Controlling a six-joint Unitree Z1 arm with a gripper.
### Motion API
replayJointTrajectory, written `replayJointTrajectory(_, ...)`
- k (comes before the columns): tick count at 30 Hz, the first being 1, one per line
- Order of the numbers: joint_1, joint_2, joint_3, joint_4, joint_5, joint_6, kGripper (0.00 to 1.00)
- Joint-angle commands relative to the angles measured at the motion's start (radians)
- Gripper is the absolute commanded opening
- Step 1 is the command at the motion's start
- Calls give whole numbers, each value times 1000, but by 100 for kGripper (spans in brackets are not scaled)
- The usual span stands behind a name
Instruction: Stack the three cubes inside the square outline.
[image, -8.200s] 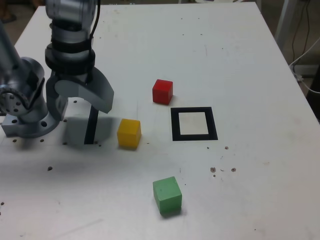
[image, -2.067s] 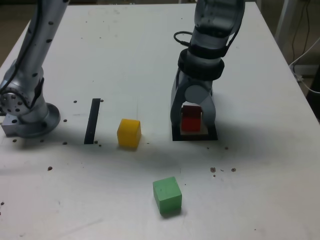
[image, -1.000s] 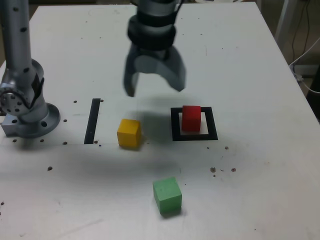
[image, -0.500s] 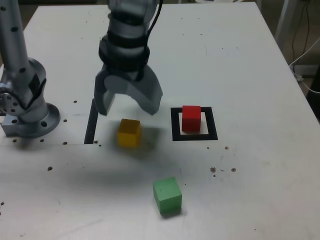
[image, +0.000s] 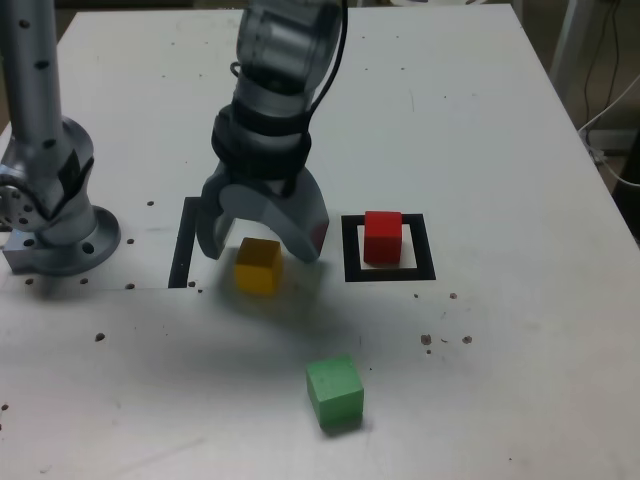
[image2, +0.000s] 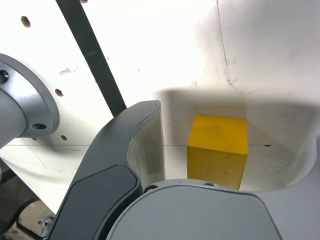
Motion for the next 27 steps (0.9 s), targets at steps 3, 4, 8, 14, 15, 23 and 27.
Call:
replayJointTrajectory(3,-1,19,-5,-15,-15,-1,72)
replayJointTrajectory(4,-1,21,-5,-22,-17,-1,67)
replayJointTrajectory(8,-1,25,0,-50,-18,-1,47)
replayJointTrajectory(14,-1,23,6,-74,-11,0,22)
replayJointTrajectory(15,-1,22,7,-77,-10,0,20)
replayJointTrajectory(23,-1,22,9,-81,-9,0,18)
replayJointTrajectory(27,-1,21,10,-81,-10,0,18)
